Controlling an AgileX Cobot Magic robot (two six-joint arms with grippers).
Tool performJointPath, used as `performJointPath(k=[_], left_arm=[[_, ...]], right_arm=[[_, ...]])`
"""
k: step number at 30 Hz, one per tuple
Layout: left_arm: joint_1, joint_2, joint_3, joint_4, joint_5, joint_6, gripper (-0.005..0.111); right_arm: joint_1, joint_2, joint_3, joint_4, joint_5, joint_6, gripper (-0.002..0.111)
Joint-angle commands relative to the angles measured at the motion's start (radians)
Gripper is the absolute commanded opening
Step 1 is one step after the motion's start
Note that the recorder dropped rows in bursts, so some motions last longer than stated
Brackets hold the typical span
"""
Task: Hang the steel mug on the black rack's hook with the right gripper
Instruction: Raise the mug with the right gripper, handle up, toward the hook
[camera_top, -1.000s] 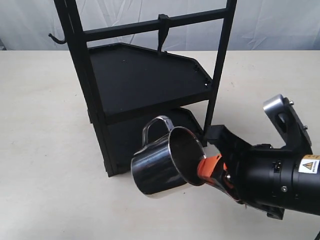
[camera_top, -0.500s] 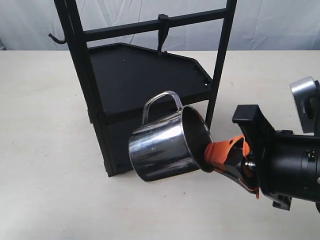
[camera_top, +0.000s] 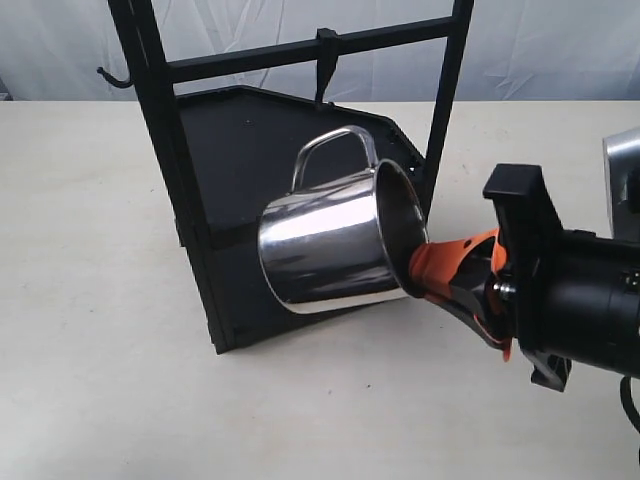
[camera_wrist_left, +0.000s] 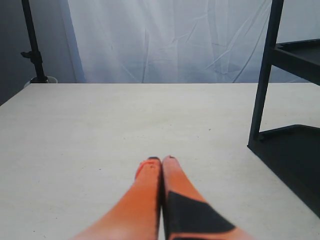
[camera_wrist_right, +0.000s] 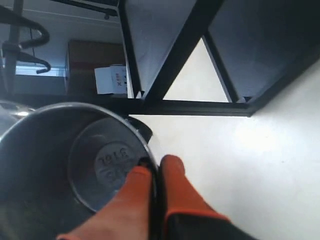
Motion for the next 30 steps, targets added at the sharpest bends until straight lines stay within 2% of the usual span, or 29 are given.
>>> performJointPath(k=[1,16,25,30], left_arm=[[-0.001,0.004,0.005,-0.007,-0.014,0.000,0.000],[-0.001,0.004,0.005,-0.007,-0.014,0.000,0.000],[-0.001,0.004,0.005,-0.007,-0.014,0.000,0.000],[-0.001,0.004,0.005,-0.007,-0.014,0.000,0.000]], right_arm=[[-0.006,-0.001,0.004,0.087,-0.011,-0.082,-0.001],[-0.006,0.006,-0.048,0.087,-0.082,-0.121,-0.001],[-0.006,0.162,-0.105,0.087,-0.002,-0.143,-0.001],[-0.006,0.173,-0.123,0.087,-0.030,-0.190,-0.001]])
